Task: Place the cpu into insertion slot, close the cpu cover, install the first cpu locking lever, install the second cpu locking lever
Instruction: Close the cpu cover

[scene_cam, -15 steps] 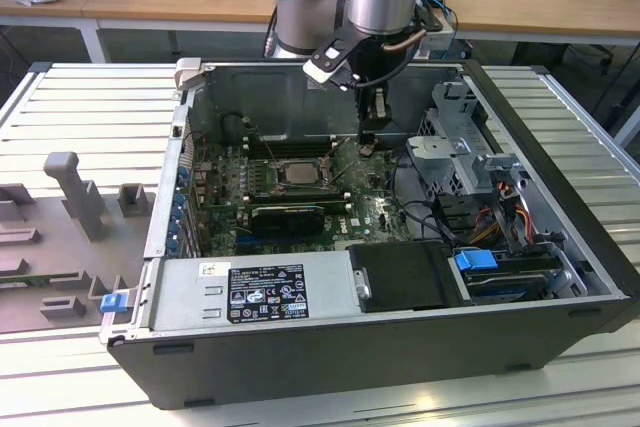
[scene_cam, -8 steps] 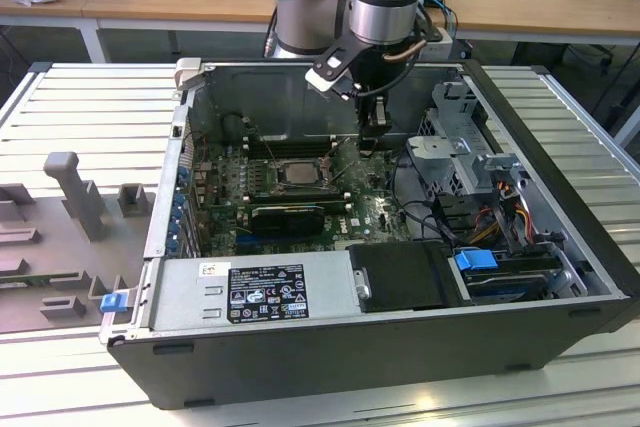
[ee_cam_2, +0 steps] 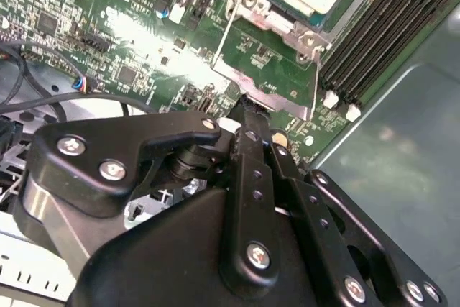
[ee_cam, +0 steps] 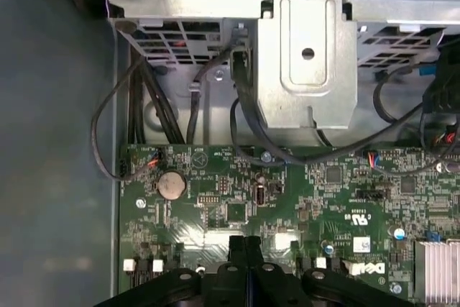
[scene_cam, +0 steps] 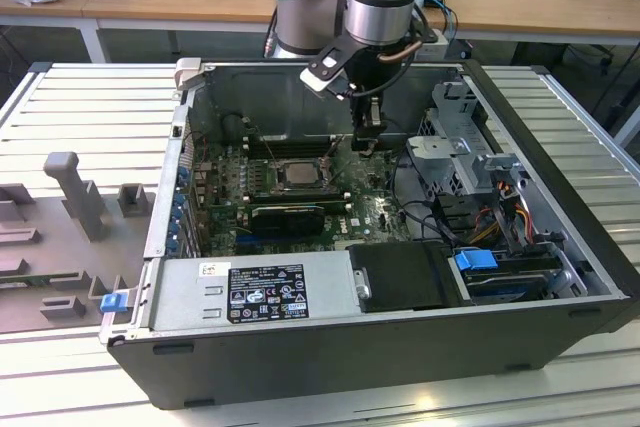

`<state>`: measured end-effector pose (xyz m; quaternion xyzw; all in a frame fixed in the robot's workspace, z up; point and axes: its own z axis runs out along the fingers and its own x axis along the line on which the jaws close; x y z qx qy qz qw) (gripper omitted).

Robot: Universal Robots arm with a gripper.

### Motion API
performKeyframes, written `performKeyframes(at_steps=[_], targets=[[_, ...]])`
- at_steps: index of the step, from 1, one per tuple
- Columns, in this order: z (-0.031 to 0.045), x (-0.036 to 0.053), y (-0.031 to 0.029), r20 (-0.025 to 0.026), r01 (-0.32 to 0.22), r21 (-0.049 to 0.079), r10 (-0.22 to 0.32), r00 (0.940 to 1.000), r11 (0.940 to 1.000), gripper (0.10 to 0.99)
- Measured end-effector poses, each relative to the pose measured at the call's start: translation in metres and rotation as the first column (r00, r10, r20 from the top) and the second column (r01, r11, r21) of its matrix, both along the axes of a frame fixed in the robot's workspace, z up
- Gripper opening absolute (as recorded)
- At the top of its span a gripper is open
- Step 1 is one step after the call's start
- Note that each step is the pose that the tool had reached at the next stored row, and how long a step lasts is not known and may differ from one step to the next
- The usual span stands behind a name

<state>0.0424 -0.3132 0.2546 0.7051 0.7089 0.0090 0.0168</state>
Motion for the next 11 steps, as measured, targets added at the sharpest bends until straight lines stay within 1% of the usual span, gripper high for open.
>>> performKeyframes(at_steps=[5,7,9,11], targets=[[-0.0002,-0.0086,0.0000,0.0000,0.000,0.000,0.000,1.0000,1.0000,0.106],[-0.0006,-0.0134,0.0000,0.0001,0.000,0.000,0.000,1.0000,1.0000,0.106],[-0.0011,-0.0215,0.0000,0.0000,0.000,0.000,0.000,1.0000,1.0000,0.106],[-0.0013,-0.0247,0.0000,0.0000,0.000,0.000,0.000,1.0000,1.0000,0.106]])
